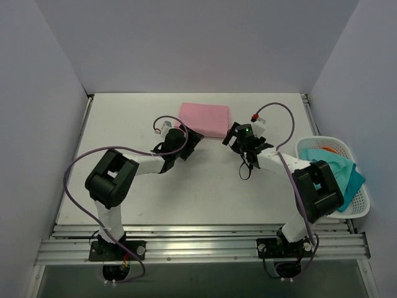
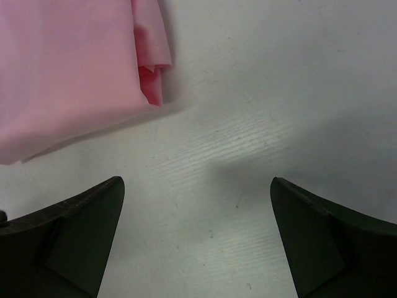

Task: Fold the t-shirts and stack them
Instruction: Fold the tshirt, then neatly place the folded tshirt to the corner

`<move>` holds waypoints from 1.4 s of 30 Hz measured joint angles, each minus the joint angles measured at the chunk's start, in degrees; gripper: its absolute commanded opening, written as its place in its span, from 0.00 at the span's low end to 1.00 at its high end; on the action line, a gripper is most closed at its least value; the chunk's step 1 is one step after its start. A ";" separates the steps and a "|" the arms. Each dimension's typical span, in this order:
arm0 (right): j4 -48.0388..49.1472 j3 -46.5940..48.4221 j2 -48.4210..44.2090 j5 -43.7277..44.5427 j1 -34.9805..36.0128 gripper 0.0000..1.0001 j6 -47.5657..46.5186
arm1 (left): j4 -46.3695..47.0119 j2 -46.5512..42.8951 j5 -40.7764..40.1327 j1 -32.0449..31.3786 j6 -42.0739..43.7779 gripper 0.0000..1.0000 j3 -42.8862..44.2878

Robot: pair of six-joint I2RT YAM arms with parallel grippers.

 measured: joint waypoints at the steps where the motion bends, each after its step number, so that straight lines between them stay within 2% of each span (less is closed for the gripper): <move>1: -0.09 -0.92 -1.18 0.02 0.00 1.00 0.00 | 0.28 0.44 -2.14 -0.90 -1.86 0.94 0.00; 5: -0.26 -4.00 -7.56 0.04 -0.46 1.00 0.00 | -0.52 3.26 -10.73 -3.69 -8.35 0.94 2.43; 8: -0.85 -5.60 -13.68 0.22 -1.33 1.00 -0.02 | -1.64 7.63 -14.93 -4.81 -12.57 0.94 7.58; 16: -4.09 -6.73 -27.80 1.38 -2.82 1.00 -0.26 | -4.79 18.84 -19.28 -3.69 -17.16 0.94 21.86; 18: -5.07 -6.73 -29.81 1.51 -3.04 1.00 -0.35 | -5.31 20.61 -19.39 -3.21 -17.29 0.99 24.48; 19: -5.44 -6.73 -30.62 1.55 -3.13 1.00 -0.44 | -5.57 21.84 -19.32 -2.93 -17.16 0.92 26.45; 20: -5.79 -6.75 -31.30 1.57 -3.17 1.00 -0.48 | -5.55 22.64 -19.12 -2.75 -17.03 0.72 27.71; 21: -6.14 -6.75 -31.89 1.60 -3.37 1.00 -0.50 | -5.88 23.87 -18.36 -2.34 -16.52 0.61 29.68; 23: -6.56 -6.80 -32.35 1.60 -3.48 1.00 -0.50 | -5.88 25.88 -16.81 -1.60 -15.10 0.32 32.02; 24: -6.73 -6.86 -32.50 1.60 -3.56 1.00 -0.50 | -5.79 26.69 -15.82 -1.11 -14.58 0.03 32.59; 31: -7.28 -7.98 -32.50 1.51 -3.89 1.00 -0.46 | -5.77 27.80 -10.54 3.39 -10.08 0.02 32.52; 35: -7.30 -8.26 -32.54 1.44 -3.87 1.00 -0.31 | -5.40 24.20 -8.85 7.39 -7.17 0.02 27.12; 38: -7.28 -8.46 -32.68 1.29 -3.87 1.00 -0.15 | -5.75 19.65 -7.91 11.96 -4.55 0.02 21.68; 42: -7.23 -8.74 -33.00 1.03 -3.87 1.00 0.02 | -6.19 13.18 -5.75 21.29 -0.17 0.02 15.63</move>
